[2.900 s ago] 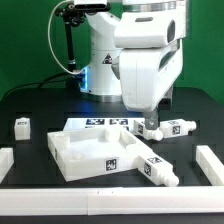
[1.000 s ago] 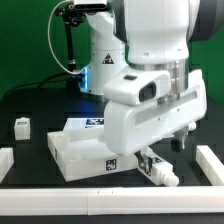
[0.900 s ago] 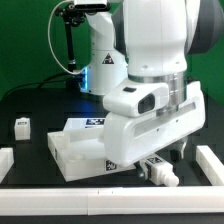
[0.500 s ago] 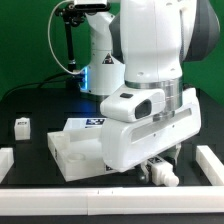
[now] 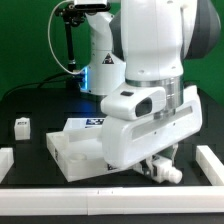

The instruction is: Assemble one leg

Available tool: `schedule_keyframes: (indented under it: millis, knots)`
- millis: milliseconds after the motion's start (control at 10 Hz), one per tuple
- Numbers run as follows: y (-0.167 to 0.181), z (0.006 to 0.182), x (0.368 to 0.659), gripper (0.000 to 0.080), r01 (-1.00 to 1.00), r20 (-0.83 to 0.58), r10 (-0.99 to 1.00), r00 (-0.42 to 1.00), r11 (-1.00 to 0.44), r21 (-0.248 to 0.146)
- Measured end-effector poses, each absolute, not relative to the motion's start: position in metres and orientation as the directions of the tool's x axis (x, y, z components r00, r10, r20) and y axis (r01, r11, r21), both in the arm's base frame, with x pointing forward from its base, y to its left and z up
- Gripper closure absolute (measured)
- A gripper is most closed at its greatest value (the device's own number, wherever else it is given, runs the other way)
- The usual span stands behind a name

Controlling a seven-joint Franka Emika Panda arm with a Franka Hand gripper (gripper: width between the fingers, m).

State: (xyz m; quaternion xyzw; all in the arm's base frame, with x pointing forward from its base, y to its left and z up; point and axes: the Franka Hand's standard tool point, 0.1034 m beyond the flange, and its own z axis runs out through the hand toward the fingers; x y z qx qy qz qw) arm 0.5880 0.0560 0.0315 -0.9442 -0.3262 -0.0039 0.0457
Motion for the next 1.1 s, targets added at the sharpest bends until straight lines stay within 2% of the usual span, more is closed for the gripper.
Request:
schedule_keyframes:
  millis: [200, 300, 400, 1000, 1100]
  knots:
    - [0.046, 0.069, 0.576, 0.0517, 0.625, 0.048, 0.623, 0.781, -0.778, -0.063]
    - [0.036, 0.077, 0.562, 0.0517, 0.625, 0.047, 0.623, 0.780, -0.778, -0.057]
    - [0.026, 0.076, 0.547, 0.0515, 0.619, 0.048, 0.617, 0.785, -0.784, -0.050]
    - [0.023, 0.074, 0.542, 0.0515, 0.612, 0.041, 0.611, 0.791, -0.789, -0.052]
    - [0.009, 0.079, 0.517, 0.0515, 0.597, 0.041, 0.596, 0.802, -0.802, -0.036]
